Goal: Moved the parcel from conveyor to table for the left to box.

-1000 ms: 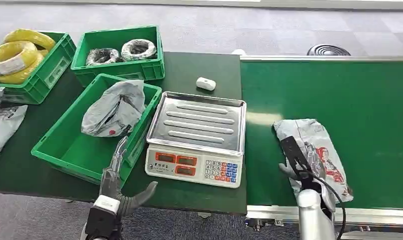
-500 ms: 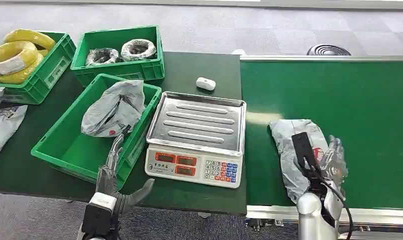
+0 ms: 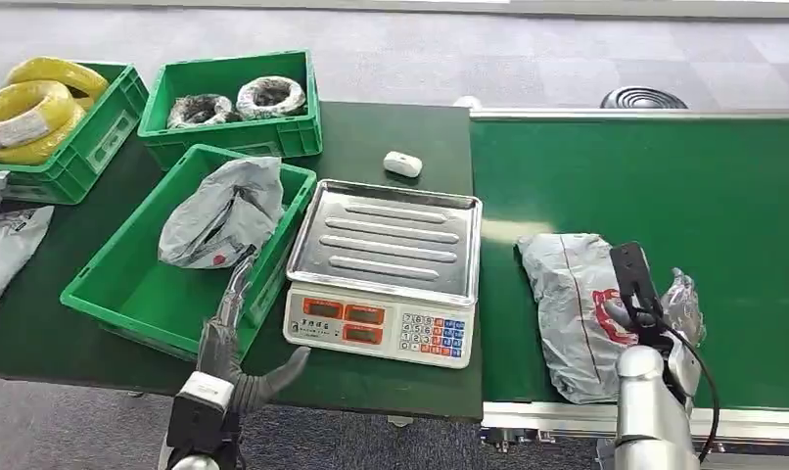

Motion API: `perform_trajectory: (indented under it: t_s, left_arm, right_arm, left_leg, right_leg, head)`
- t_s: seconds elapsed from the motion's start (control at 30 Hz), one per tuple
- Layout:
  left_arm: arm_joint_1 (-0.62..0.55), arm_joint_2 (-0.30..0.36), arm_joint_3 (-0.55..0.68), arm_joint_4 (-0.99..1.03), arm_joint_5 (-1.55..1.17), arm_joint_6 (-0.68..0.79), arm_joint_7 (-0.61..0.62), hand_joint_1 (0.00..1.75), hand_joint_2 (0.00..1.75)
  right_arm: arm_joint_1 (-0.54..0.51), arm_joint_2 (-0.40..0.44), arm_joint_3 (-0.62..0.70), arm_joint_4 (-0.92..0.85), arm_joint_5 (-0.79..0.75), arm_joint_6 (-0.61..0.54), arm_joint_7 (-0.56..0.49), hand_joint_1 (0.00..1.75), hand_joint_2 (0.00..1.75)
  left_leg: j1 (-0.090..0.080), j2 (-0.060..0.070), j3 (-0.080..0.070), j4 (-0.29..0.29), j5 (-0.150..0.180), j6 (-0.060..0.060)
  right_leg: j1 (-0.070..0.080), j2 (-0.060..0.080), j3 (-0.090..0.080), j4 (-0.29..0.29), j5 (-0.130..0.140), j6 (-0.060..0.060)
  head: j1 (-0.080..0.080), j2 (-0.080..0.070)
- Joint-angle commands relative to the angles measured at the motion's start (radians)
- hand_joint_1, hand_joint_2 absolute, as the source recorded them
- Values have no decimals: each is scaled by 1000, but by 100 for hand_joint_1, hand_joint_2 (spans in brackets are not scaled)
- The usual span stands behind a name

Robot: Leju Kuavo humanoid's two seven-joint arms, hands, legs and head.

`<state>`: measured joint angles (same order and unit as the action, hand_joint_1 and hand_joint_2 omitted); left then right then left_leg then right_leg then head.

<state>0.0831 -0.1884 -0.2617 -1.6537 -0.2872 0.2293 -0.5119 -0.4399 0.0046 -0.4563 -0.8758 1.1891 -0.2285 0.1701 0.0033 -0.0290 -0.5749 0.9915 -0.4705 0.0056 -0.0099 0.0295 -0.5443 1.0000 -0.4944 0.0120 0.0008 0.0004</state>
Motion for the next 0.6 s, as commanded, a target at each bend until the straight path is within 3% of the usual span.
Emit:
perform_trajectory:
  t_s: [0.03, 0.2, 0.6]
  left_arm:
    - [-21, 35, -12, 65, 5, 4, 3, 0, 175]
    - [-5, 42, -11, 70, 12, 23, -1, 0, 175]
    - [15, 50, -15, 58, 13, 34, -2, 0, 175]
  right_arm:
    - [-104, -25, -36, 230, -5, 25, -3, 0, 175]
    - [-111, -2, -36, 258, -43, 51, -44, 0, 175]
    - [-107, 16, -6, 255, -19, 16, -25, 0, 175]
  left_leg:
    - [0, 2, 1, -1, 0, 0]
    - [0, 4, 1, -1, 0, 0]
    - [0, 3, 0, -1, 0, -1]
  right_leg:
    - [0, 0, 1, -1, 0, 0]
    - [0, 1, 0, -1, 1, 0]
    - [0, 0, 0, -1, 0, 0]
  head:
    - [0, 0]
    - [0, 0]
    - [0, 0]
